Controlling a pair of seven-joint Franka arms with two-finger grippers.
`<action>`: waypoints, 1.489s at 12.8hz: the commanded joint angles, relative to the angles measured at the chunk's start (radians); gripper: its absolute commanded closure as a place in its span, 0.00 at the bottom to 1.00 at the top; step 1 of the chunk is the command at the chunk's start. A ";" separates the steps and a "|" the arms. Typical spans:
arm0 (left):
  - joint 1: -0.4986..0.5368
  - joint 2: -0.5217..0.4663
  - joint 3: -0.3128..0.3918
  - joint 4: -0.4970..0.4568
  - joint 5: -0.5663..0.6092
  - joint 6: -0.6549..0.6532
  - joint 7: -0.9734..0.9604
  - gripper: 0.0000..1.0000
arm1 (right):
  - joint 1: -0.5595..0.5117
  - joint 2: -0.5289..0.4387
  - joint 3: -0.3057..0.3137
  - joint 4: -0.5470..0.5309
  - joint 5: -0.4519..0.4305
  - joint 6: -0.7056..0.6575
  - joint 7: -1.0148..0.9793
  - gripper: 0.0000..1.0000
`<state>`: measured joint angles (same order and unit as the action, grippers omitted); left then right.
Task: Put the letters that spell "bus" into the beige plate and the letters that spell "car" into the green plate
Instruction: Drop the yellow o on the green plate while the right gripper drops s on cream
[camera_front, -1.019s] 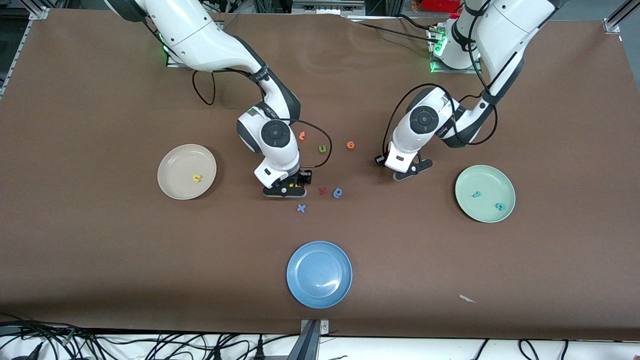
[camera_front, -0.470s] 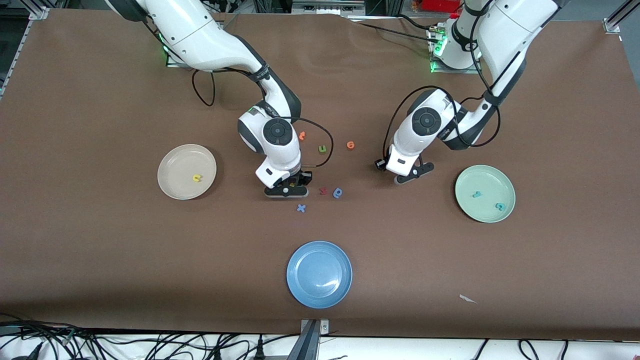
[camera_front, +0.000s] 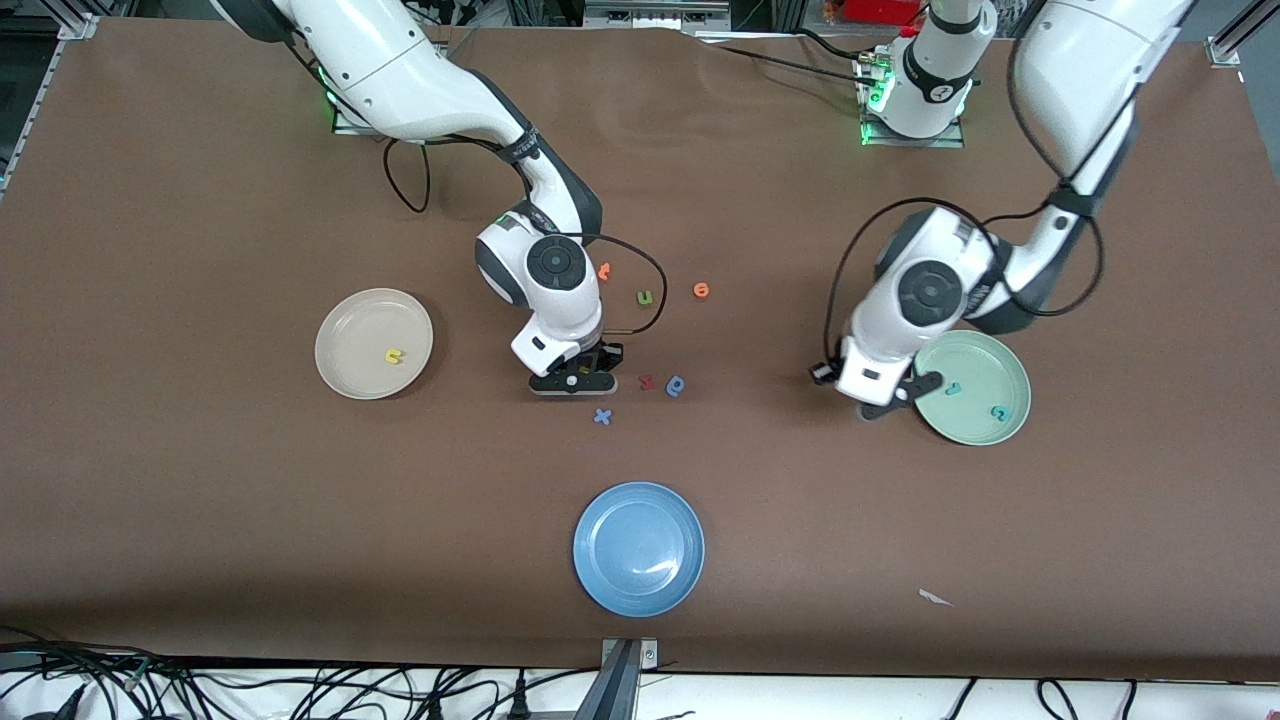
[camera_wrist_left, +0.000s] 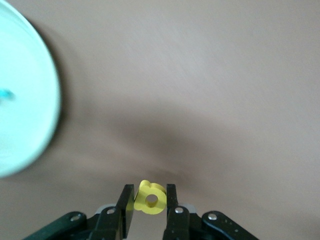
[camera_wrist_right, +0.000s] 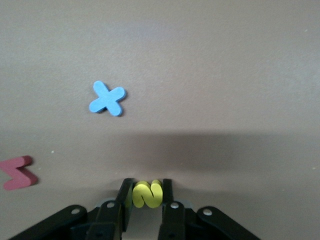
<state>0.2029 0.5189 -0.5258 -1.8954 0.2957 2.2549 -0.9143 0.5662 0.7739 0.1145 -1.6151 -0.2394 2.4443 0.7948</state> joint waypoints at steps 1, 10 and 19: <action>0.100 -0.002 -0.013 0.019 0.013 -0.041 0.150 1.00 | -0.003 -0.040 -0.025 0.003 -0.012 -0.095 -0.101 0.84; 0.320 0.030 -0.005 0.004 0.026 -0.126 0.557 0.96 | -0.285 -0.381 -0.032 -0.327 0.054 -0.142 -0.618 0.84; 0.331 -0.022 -0.017 0.097 0.013 -0.191 0.555 0.00 | -0.423 -0.479 -0.033 -0.617 0.055 0.051 -0.770 0.43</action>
<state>0.5283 0.5309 -0.5291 -1.8332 0.2957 2.1272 -0.3665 0.1601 0.3343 0.0699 -2.1642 -0.2014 2.4402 0.0476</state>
